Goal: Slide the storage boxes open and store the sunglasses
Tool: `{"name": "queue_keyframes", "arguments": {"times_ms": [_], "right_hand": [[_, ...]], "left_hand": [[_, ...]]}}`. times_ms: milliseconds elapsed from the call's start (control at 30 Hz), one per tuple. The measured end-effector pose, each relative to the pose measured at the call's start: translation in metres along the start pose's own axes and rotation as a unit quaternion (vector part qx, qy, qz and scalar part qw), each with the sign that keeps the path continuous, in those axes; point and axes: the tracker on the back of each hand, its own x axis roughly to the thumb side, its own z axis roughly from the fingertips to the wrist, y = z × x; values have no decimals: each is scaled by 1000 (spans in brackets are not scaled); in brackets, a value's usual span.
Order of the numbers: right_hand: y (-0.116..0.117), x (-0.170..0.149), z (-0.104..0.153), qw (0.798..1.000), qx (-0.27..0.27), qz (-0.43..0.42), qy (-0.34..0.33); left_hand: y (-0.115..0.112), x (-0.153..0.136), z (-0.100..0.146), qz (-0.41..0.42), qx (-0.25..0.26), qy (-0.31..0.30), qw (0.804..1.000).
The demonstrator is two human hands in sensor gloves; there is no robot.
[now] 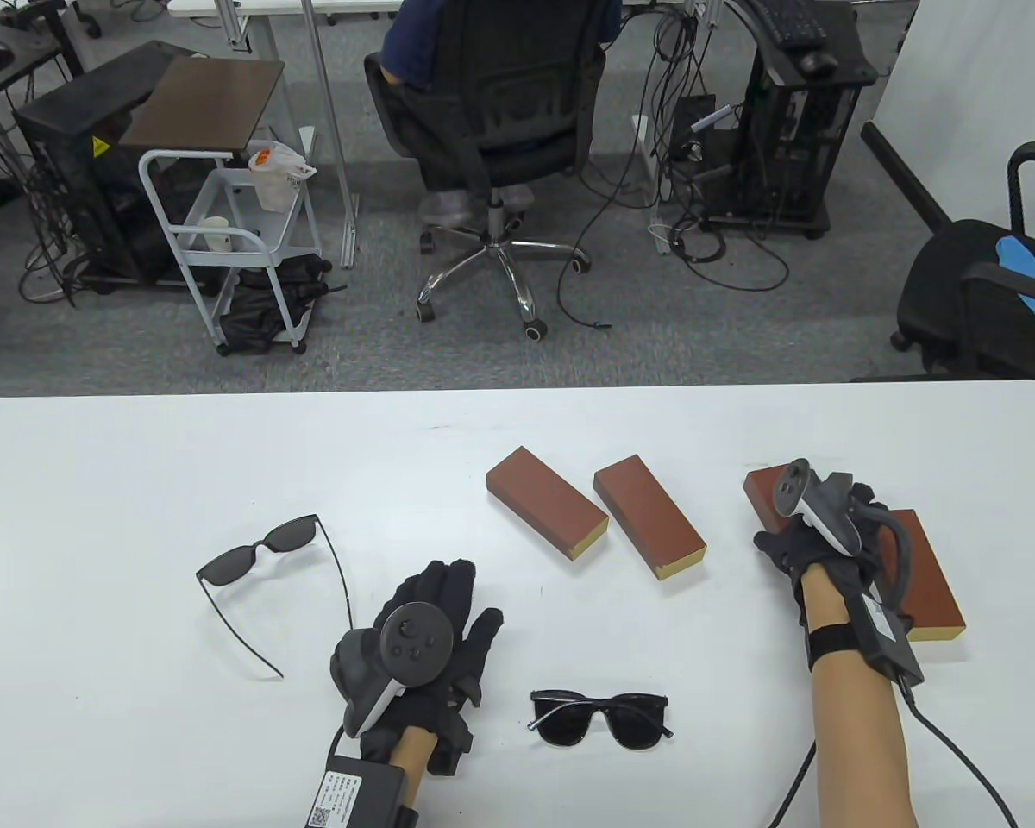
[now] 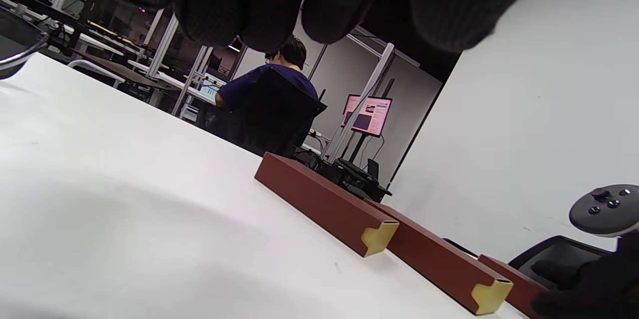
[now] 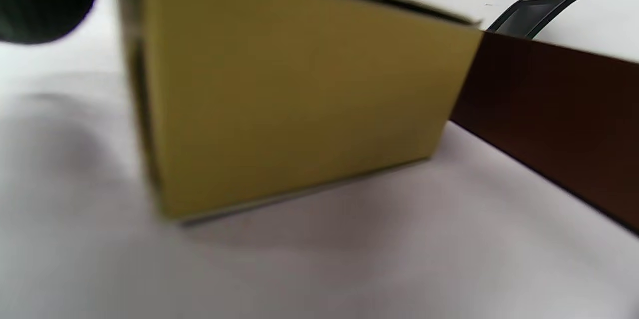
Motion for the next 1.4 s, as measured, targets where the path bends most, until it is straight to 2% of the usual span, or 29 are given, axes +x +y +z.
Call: {"name": "queue_keyframes", "arguments": {"times_ms": [133,367,433,500,567,833,967,1100,1400], "right_hand": [[6,1,0,1000,27,3,-4],[10,7,8,999,-17,6,-38],[11,8,11,997,-59,5,-47],[10,8,13,996,-68,-19,-52],[3,6,18,992,-89,-60,-60],[-34,-3,48,983,-100,-102,-119],[-48,-3,72,966,-95,-140,-196],[-55,7,96,947,-99,-142,-269],[-63,49,163,889,-61,-209,-403]], "left_hand": [[-2,-4,-1,-3,-1,8,1000],[-4,-2,0,-16,3,8,1000],[-3,-2,0,-19,4,8,1000],[-1,-3,1,-13,6,8,1000],[1,-4,1,-5,9,7,1000],[2,-1,1,-3,3,-15,1000],[-1,2,1,5,-13,-45,999],[-3,8,2,-16,-23,-81,996],[-13,26,6,-33,-69,-136,988]]}}
